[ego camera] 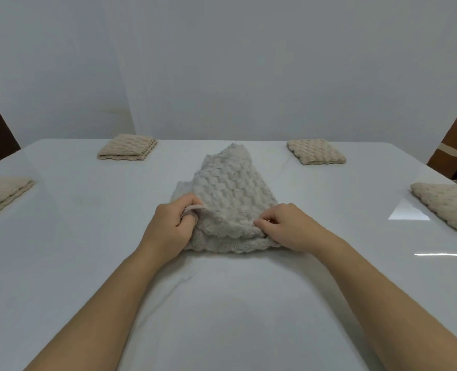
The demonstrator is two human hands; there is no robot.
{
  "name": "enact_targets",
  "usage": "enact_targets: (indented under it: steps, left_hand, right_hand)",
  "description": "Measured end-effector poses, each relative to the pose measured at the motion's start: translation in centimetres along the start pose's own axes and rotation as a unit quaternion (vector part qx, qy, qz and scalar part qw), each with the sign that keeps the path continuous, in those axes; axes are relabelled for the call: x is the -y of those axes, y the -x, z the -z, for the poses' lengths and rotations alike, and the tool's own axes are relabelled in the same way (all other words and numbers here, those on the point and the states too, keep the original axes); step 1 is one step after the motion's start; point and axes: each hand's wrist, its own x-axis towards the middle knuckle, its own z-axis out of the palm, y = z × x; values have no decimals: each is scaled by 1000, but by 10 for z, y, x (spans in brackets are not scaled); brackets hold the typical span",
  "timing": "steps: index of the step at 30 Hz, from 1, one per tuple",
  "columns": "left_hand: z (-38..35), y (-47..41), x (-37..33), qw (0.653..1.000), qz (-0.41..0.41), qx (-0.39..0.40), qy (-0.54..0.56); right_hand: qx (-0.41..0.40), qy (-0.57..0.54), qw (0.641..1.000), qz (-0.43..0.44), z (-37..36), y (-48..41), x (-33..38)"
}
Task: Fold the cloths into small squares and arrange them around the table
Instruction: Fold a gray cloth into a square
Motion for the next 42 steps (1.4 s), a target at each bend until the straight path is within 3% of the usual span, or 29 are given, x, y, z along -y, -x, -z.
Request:
enact_targets:
  steps: [3,6,7,9,11,13,16,21,28,33,36,42]
  left_hand:
    - [0,3,-2,994,18,102,23]
    - [2,-1,-5,995,54,61,63]
    - [2,-3,-3,997,67,21,41]
    - [-1,-6,1,996,80,-11,-37]
    - [-6,-6,3,987,70,51,-136]
    - [-12,-5,7,965,40,99,-241]
    - [-8,-7,17,951,45,103,-289]
    - [0,-13,30,960,37,112,-253]
    - [1,-12,37,972,15,52,-228]
    - [0,-14,40,972,20,52,-227]
    - [-1,-16,39,974,19,50,-221]
    - [-2,-13,32,980,20,30,-198]
  right_hand:
    - [111,-49,990,-74,20,9,6]
    - [248,-113,954,-129,37,15,12]
    - [248,-129,951,-132,40,14,13]
    - [140,-121,976,-115,36,2,13]
    - [-3,-59,995,-74,25,-15,14]
    - [-68,-27,996,-43,13,-38,17]
    - [-40,15,999,-5,-6,-78,19]
    - [78,216,972,56,-29,-136,18]
    - [70,300,949,-70,-32,-182,30]
    - [44,306,947,-89,-37,-191,30]
    - [23,249,965,-82,-38,-181,30]
    - [35,134,989,-53,-39,-88,22]
